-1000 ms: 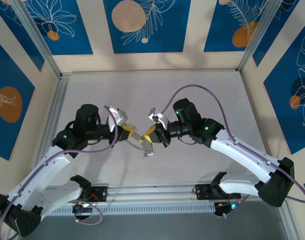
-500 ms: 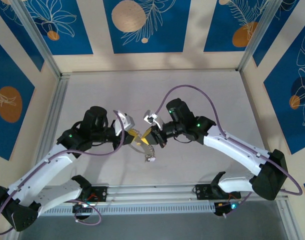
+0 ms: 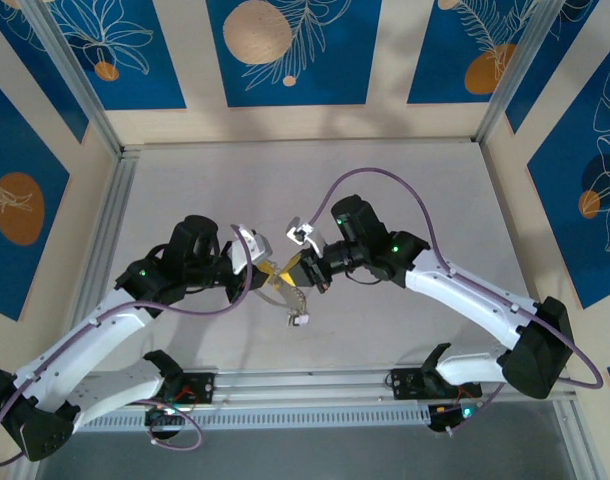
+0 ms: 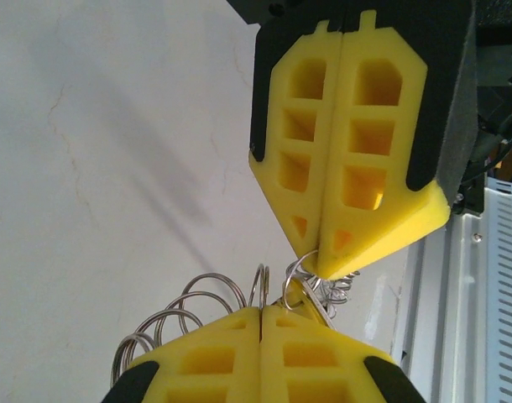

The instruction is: Put the keys on the keyring

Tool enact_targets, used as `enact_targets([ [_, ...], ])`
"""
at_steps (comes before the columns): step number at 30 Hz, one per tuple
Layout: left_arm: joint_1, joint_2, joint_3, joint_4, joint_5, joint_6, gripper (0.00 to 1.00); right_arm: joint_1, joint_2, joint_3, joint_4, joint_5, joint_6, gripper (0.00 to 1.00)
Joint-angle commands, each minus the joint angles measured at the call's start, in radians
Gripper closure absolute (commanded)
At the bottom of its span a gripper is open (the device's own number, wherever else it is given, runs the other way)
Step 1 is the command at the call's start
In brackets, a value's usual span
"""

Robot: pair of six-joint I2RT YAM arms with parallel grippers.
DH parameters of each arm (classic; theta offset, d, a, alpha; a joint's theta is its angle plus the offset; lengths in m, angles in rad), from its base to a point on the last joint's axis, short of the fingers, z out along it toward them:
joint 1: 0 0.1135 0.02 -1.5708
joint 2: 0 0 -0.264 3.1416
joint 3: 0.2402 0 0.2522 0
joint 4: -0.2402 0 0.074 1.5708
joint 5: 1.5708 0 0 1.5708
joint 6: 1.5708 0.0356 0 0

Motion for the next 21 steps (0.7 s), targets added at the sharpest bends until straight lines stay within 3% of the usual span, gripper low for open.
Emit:
enact_targets([
  [1,-0.018,-0.012,0.039,0.005,0.0,0.022,1.0,0.003,0.009,0.037,0.005,0.027,0.021,1.0],
  [21,-0.034,-0.015,0.04,-0.003,-0.018,0.026,1.0,0.002,0.02,0.034,-0.012,0.06,0.026,1.0],
])
